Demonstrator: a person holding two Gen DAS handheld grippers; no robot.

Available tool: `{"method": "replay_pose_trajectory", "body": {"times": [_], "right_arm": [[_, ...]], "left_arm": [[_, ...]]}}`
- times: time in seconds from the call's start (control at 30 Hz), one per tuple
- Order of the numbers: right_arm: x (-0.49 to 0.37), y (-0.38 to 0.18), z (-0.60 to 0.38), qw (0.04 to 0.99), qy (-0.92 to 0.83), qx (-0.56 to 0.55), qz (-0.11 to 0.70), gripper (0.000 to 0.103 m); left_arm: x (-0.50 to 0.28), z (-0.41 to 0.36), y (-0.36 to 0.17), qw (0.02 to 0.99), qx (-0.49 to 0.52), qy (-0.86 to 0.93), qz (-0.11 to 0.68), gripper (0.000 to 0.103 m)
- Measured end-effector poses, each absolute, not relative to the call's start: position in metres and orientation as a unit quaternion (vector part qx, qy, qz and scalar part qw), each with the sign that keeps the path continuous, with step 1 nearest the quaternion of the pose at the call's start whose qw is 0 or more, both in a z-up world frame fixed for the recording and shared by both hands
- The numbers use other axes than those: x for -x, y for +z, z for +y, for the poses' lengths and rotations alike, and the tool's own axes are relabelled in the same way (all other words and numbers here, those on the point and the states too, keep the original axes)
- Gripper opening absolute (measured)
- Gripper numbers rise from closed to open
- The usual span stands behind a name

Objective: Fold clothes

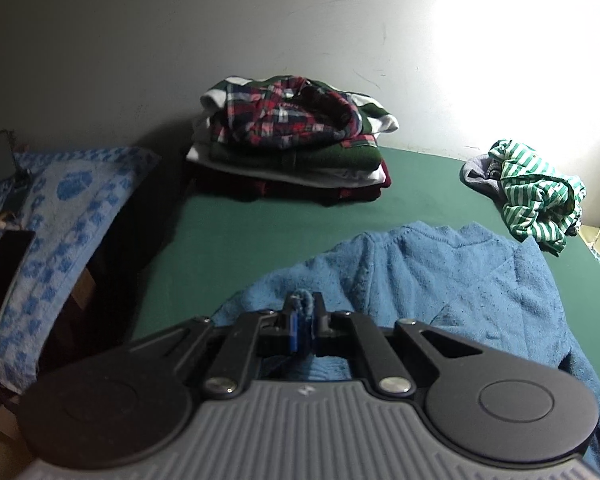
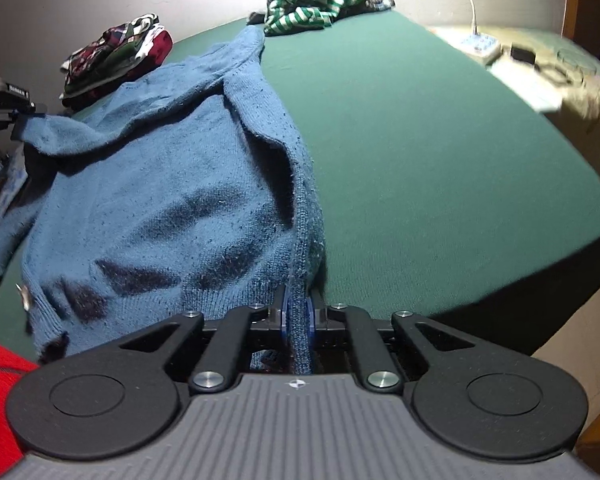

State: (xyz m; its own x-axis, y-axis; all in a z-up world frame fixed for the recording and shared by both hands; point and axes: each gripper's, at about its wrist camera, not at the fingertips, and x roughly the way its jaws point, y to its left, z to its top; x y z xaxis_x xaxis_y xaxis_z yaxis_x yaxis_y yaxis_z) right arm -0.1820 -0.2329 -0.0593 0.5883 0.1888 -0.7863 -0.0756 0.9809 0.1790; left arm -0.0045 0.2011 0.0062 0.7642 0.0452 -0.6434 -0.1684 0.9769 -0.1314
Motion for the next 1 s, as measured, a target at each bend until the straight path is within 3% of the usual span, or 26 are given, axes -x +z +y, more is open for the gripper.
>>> {"method": "replay_pose_trajectory", "body": {"times": [0.63, 1.0], "right_arm": [[0.188, -0.034, -0.188, 0.903, 0.101, 0.127, 0.397, 0.007], [0.196, -0.043, -0.18, 0.871, 0.152, 0.219, 0.413, 0.007]], "left_arm": [[0.002, 0.217, 0.087, 0.964, 0.081, 0.032, 0.252, 0.002], [-0.024, 0.229, 0.079, 0.959, 0.07, 0.057, 0.269, 0.002]]}}
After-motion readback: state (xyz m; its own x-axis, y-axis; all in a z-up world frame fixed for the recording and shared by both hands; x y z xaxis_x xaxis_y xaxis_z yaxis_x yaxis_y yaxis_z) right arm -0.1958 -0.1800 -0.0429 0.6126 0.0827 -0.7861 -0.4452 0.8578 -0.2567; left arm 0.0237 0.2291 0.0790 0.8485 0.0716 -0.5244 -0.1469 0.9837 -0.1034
